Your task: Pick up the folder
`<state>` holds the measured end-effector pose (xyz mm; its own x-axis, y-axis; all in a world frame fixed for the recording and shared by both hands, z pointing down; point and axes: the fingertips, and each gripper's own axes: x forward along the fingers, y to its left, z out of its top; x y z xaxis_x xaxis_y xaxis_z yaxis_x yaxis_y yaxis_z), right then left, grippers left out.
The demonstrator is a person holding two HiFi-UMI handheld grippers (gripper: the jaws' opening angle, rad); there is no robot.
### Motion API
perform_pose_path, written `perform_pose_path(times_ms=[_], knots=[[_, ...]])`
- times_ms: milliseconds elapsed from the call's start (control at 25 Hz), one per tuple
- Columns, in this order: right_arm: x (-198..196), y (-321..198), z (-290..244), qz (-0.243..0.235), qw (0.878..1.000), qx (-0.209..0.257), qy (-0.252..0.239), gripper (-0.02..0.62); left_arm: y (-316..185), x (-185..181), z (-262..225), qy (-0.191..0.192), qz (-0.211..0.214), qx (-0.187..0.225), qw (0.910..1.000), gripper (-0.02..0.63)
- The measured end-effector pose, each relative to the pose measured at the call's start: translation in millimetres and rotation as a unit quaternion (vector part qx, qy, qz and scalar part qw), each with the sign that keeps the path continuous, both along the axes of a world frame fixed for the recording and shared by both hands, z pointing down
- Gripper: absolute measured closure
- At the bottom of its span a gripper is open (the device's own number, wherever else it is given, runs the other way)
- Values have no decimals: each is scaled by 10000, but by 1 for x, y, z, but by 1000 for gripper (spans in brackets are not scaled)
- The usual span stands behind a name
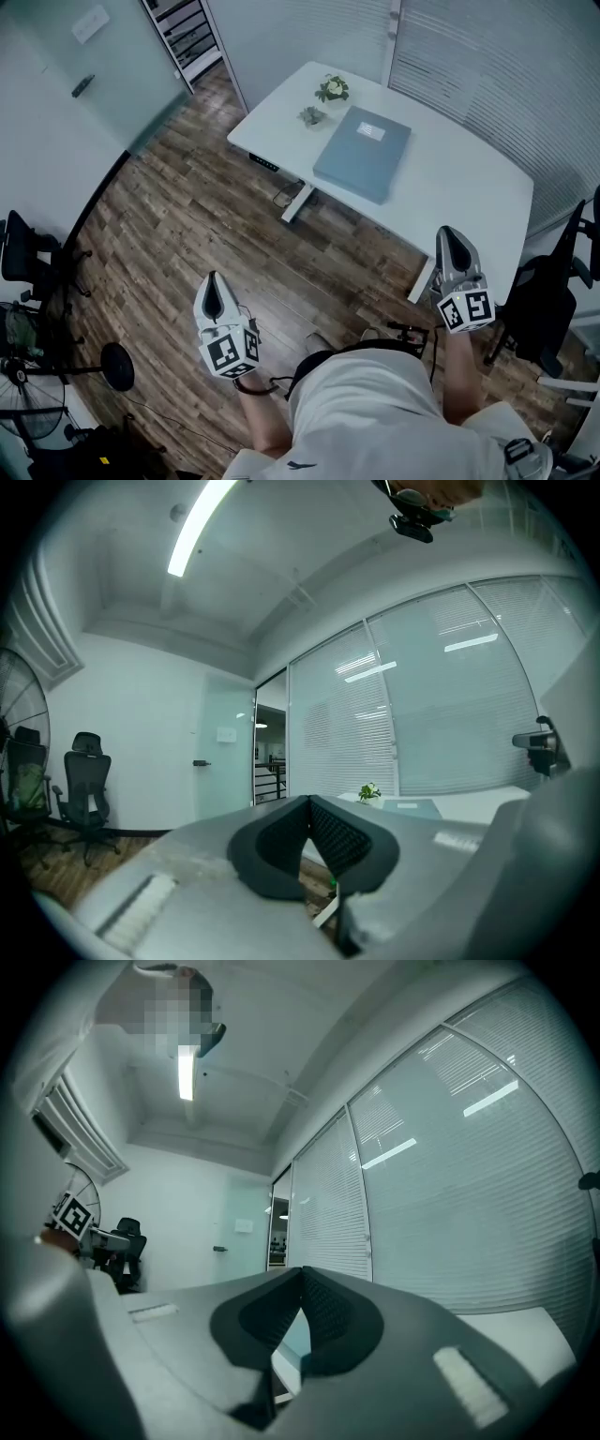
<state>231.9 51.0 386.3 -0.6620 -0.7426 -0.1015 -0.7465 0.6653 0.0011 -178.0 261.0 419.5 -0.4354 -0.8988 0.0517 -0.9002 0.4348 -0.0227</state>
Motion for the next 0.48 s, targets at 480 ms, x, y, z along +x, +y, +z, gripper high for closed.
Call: perform_pose_path(times_ms=[480], knots=[[-21,-18,-7,440,9990,51,58,595,-21,-52,-4,-63,215,-49,9997,600]])
